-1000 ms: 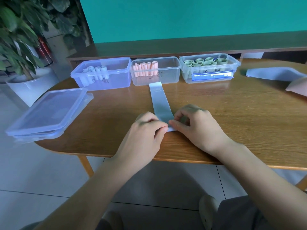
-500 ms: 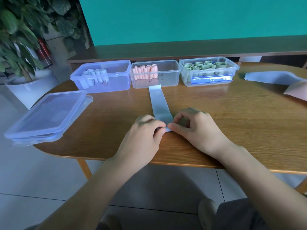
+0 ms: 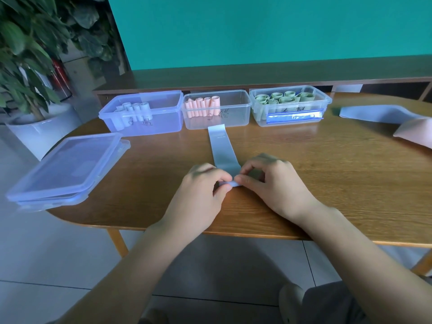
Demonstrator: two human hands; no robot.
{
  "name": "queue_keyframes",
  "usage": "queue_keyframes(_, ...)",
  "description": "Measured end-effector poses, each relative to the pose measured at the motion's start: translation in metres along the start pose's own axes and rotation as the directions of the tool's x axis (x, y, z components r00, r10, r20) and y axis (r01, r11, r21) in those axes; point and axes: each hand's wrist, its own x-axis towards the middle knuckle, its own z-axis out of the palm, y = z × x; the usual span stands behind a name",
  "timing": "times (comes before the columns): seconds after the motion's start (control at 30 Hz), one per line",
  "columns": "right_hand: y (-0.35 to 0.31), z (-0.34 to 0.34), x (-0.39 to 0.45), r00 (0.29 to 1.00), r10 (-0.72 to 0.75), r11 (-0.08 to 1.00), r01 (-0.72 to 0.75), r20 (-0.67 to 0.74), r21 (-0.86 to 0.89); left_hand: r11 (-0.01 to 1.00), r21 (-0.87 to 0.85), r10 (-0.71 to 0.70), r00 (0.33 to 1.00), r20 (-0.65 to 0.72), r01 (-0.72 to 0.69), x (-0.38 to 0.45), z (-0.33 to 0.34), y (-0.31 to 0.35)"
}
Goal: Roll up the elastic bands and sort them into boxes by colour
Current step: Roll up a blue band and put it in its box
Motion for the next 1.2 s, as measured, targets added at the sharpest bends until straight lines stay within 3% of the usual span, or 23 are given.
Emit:
queue_keyframes(0.37, 0.000, -0.008, -0.005, 0.993, -0.049, 0.999, 0.050, 0.104, -0.009, 0.997, -0.073, -0.027, 0.999, 0.020, 0.028, 0.001, -0.004, -0.001)
queue_keyframes(0.57, -0.002, -0.019, -0.021, 0.970, -0.142, 0.988, 0.127, 0.196, 0.087, 0.994, -0.106, -0.018, 0.999, 0.034, 0.021, -0.025, -0.015, 0.004)
queue_keyframes(0.97, -0.006, -0.017, -0.021, 0.979, -0.157, 0.984, 0.143, 0.130, 0.108, 0.999, -0.045, 0.012, 1.000, 0.017, -0.011, -0.026, -0.016, 0.005)
queue_keyframes(1.2, -0.004, -0.016, -0.017, 0.971, -0.178, 0.983, 0.166, 0.162, 0.083, 0.993, -0.105, -0.055, 0.998, 0.022, 0.057, -0.025, -0.017, 0.003)
